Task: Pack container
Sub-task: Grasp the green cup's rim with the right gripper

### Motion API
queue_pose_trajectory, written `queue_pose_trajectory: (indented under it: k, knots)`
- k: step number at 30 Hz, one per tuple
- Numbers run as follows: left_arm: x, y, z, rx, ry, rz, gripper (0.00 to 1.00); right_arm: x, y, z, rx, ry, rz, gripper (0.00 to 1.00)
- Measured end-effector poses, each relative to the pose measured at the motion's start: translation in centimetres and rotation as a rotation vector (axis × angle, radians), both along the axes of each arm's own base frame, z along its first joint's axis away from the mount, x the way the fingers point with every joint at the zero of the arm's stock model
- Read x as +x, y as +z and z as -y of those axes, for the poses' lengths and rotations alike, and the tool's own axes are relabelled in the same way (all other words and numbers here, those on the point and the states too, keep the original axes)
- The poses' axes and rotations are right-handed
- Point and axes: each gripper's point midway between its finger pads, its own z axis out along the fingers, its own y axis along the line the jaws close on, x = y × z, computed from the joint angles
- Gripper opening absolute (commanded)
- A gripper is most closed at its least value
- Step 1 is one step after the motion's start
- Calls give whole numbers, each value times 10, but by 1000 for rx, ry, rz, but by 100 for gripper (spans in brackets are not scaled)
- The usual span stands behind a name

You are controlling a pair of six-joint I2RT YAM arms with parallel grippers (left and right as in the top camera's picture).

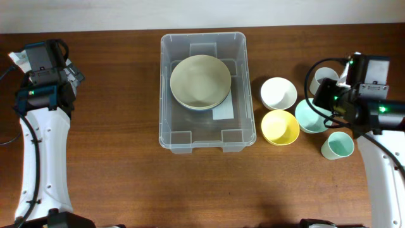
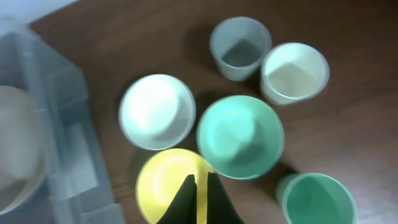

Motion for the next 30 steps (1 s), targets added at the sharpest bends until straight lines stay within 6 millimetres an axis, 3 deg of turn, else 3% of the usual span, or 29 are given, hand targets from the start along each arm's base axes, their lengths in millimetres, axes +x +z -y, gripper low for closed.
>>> queue_pose_trajectory:
  k: [1,5,8,10,15,23,26,30]
  knots:
    - [0,0,0,0,0,0,99,-3,-2,5,-6,-22,-14,5]
    - [0,0,0,0,0,0,100,-16,-7,25,-11,-106,-54,27]
    - [0,0,0,0,0,0,99,-27,-11,50,-11,-193,-78,58]
    - [0,0,0,0,0,0,99,-35,-15,66,-6,-248,-91,67]
    - [0,0,0,0,0,0,100,-54,-48,89,58,-330,-144,69]
    - [0,0,0,0,0,-1,99,-73,-121,86,134,-351,-221,69]
    - [0,0,0,0,0,0,99,-81,-137,82,145,-351,-252,69]
    - [0,0,0,0,0,0,100,-80,-138,83,144,-352,-247,69]
